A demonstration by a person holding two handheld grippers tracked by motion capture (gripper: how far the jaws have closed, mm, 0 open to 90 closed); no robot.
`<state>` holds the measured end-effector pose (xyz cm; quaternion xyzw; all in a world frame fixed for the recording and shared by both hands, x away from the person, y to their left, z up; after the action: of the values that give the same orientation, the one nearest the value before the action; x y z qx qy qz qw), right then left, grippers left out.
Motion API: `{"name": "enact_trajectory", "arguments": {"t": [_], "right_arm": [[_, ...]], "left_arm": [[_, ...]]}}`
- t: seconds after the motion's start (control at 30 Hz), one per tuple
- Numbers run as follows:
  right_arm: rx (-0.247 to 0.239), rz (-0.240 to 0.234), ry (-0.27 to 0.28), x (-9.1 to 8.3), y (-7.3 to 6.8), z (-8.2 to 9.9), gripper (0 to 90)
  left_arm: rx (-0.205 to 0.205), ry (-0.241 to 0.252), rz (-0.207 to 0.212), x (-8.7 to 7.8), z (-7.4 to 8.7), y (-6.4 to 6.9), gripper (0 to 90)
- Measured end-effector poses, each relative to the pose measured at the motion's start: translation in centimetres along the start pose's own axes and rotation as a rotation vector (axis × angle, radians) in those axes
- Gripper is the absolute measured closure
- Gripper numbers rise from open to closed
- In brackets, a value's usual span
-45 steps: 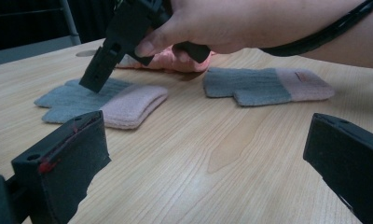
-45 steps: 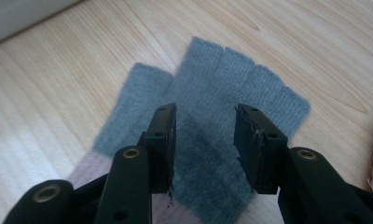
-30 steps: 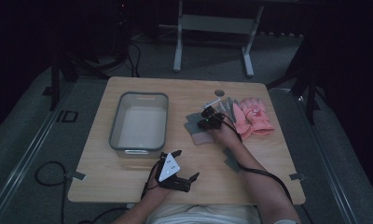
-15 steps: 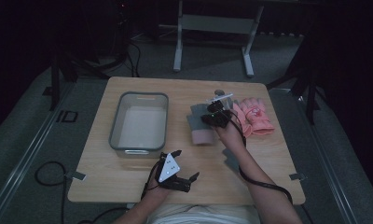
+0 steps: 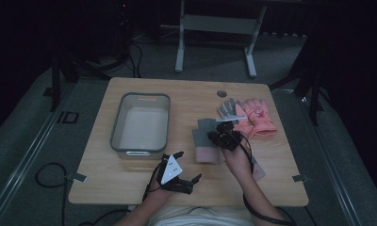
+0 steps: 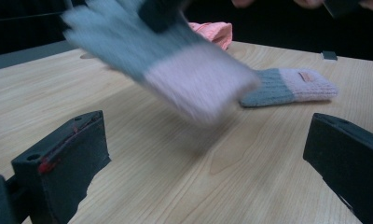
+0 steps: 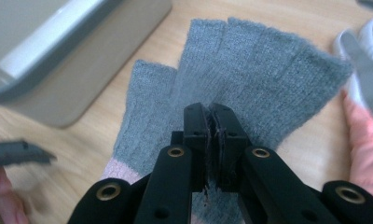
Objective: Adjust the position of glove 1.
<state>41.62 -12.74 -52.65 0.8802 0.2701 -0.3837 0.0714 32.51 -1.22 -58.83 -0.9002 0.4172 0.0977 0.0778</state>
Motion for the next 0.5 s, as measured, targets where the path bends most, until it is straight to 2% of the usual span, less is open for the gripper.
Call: {"name": "enact_trajectory", "arguments": {"t": [0.1,0.13,0.27,0.33,0.47,0.5], "right_arm": [[0.013,-0.005,-0.007,0.2,0.0,0.5,85.4],[0.024,-0.007,-0.039,1.2,0.0,2.1,85.4],[0.026,-0.016,-0.052,1.8,-0.1,2.8,85.4],[0.018,-0.045,-0.080,2.6,-0.4,3.5,85.2],[0.026,-0.040,-0.085,3.2,-0.2,3.9,85.2],[0.022,-0.040,-0.100,4.0,-0.1,4.3,85.0]], "left_arm": [[0.003,0.001,0.002,0.0,0.0,0.0,0.0],[0.004,0.001,0.003,0.0,0.0,0.0,0.0],[0.002,0.000,0.004,0.0,0.0,0.1,0.0],[0.000,0.001,0.005,0.1,0.0,0.1,0.0],[0.001,-0.001,0.007,0.1,0.0,0.1,0.0],[0.003,-0.001,0.009,0.1,0.0,0.1,0.0]]}}
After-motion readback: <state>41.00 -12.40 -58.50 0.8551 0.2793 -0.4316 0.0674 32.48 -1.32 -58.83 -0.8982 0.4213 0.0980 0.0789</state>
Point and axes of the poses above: each handheld gripper's, and its own axes: x roughly forward along the jaws, z roughly out of its underside, y roughly to its right, the point moved 8 cm from there along x, roughly forward along the jaws
